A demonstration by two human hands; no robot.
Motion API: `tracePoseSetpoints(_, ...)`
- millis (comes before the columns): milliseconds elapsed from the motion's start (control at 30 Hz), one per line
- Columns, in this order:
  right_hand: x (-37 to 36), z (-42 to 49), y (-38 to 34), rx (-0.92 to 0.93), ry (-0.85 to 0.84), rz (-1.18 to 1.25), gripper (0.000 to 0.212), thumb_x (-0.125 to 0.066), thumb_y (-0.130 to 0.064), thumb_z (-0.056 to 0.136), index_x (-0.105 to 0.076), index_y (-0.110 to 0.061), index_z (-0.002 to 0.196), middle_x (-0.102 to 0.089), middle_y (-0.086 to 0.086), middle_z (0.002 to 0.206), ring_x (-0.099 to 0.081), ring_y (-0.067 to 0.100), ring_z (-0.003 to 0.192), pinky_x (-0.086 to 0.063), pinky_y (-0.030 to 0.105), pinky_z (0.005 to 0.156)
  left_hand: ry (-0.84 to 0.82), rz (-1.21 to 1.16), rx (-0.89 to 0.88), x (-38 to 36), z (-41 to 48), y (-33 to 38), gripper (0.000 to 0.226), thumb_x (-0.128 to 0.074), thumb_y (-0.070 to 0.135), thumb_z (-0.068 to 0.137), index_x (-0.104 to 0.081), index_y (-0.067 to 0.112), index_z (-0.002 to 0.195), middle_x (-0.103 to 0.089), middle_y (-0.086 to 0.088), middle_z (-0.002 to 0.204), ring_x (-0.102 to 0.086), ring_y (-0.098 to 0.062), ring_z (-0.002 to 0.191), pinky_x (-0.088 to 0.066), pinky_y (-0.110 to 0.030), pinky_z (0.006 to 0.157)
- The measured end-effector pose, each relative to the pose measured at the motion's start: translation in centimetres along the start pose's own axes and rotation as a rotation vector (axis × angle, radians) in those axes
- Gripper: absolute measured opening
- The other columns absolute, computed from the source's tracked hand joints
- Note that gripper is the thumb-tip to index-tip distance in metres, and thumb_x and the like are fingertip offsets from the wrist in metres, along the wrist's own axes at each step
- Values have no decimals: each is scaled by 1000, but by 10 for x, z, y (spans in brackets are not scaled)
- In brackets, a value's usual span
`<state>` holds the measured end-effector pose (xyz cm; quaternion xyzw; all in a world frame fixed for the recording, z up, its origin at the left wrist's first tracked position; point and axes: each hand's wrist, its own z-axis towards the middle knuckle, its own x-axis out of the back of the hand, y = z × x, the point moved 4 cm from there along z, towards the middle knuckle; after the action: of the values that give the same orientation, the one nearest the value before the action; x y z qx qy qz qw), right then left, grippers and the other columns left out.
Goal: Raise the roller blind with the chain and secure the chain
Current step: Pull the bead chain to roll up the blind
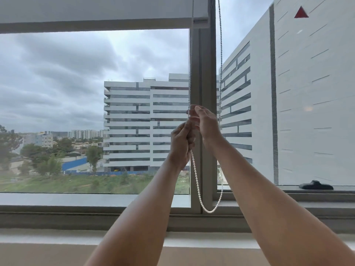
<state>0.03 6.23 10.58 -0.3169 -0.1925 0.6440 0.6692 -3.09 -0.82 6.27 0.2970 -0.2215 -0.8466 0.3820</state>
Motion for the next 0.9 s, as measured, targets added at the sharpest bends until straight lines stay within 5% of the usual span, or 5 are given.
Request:
tracePoseSetpoints(167, -13, 21, -28, -15, -14, 15, 32, -38, -27, 97, -51, -6, 118, -61, 4, 98, -57, 17, 89, -48, 27, 66, 22, -6, 102, 19, -32, -42, 32, -39, 19, 97, -50, 15, 67, -30, 13, 40, -23, 1, 33, -15, -11, 29)
tracePoseSetpoints(467, -13, 33, -21, -78, 71, -22, 14, -46, -22, 95, -58, -15, 91, -60, -3, 77, -56, 9, 66, -48, 23, 53, 36, -14, 184, 37, -58, -69, 33, -39, 21, 97, -52, 15, 68, -31, 13, 42, -24, 0, 35, -17, -11, 31)
tracePoseSetpoints(567, -5, 38, -16, 19, 195, -109, 24, -46, -16, 95, -62, -12, 78, -58, 0, 66, -50, 9, 53, -39, 18, 43, 14, -15, 198, 30, -59, -70, 32, -38, 20, 97, -51, 14, 68, -31, 12, 42, -24, 0, 36, -18, -11, 32)
tracePoseSetpoints(767, -1, 33, -19, 248, 312, -275, 25, -47, -12, 94, -66, 2, 85, -49, -8, 57, -42, 2, 51, -34, 4, 46, -119, -21, 260, 17, -55, -77, 44, -41, 23, 96, -61, 22, 57, -31, 13, 44, -24, 0, 37, -20, -11, 33)
tracePoseSetpoints(900, 0, 27, -24, 340, 303, -321, 25, -47, -12, 94, -66, 1, 85, -49, -10, 58, -42, 1, 51, -35, 2, 47, -231, 16, 329, 20, -45, -68, 26, -50, 31, 85, -73, 24, 74, -58, 9, 57, -50, -4, 49, -37, -15, 47)
